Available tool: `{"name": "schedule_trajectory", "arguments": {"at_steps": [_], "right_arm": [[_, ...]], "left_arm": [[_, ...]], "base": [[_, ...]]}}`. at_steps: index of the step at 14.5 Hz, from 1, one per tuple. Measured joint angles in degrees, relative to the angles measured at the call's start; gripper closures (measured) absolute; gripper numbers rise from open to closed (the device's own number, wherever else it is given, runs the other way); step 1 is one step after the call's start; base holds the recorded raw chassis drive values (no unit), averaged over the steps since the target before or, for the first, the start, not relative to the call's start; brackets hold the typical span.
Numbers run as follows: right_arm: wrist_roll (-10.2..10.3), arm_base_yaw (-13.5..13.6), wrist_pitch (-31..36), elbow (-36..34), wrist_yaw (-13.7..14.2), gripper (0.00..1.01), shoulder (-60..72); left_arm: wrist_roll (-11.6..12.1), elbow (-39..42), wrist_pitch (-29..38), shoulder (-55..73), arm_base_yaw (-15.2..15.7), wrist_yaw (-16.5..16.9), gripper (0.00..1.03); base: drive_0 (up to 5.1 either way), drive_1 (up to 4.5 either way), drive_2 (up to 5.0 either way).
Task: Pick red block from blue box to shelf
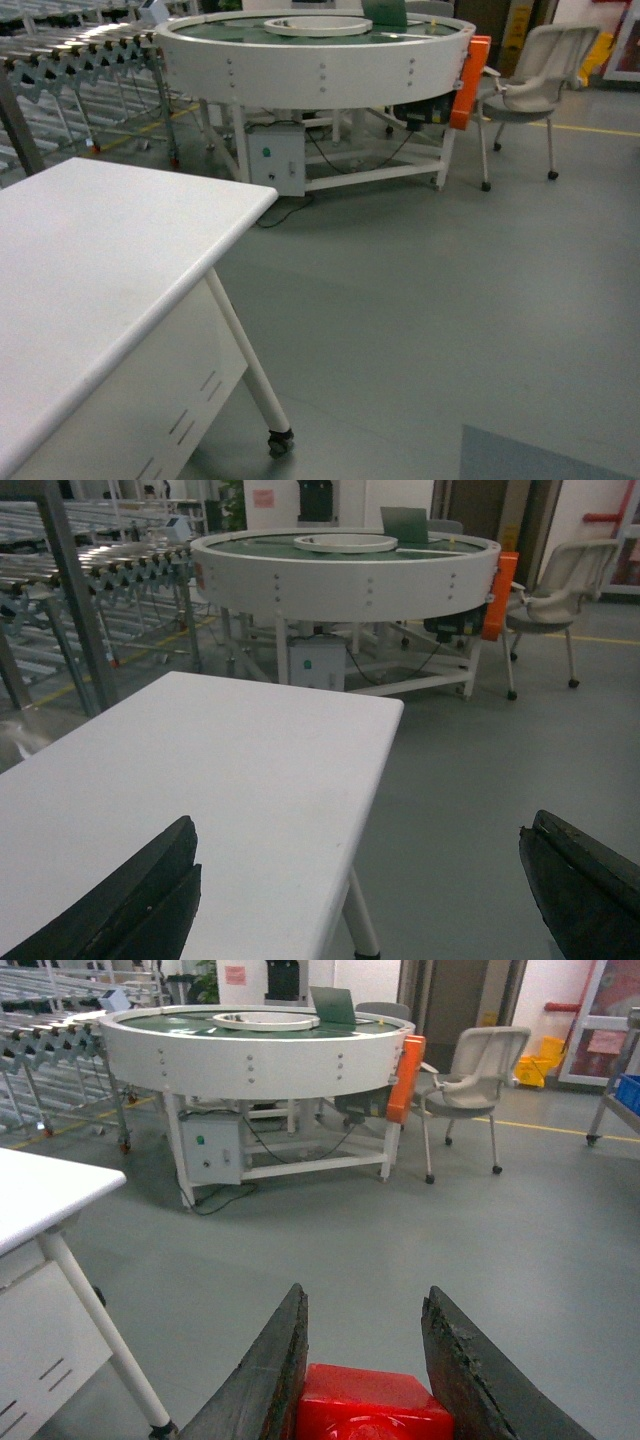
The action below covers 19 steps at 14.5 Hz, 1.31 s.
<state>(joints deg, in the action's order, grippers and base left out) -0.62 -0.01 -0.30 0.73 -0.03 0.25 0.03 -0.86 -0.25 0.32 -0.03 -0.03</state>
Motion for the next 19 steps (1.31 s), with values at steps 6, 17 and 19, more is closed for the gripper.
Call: {"name": "schedule_trajectory", "arguments": {"at_steps": [6, 17, 19], "right_arm": [[0.0, 0.0, 0.0, 0.0, 0.0, 0.73, 0.0], [0.0, 0.0, 0.0, 0.0, 0.0, 0.73, 0.0], [0.0, 0.0, 0.0, 0.0, 0.0, 0.73, 0.0]], "left_arm": [[0.0, 0.0, 0.0, 0.0, 0.0, 0.0, 0.05], [0.0, 0.0, 0.0, 0.0, 0.0, 0.0, 0.05], [0.0, 0.0, 0.0, 0.0, 0.0, 0.0, 0.05]], "base": [[-1.6, -1.60, -1.6], [-1.6, -1.59, -1.6], [0.0, 0.00, 0.0]]}}
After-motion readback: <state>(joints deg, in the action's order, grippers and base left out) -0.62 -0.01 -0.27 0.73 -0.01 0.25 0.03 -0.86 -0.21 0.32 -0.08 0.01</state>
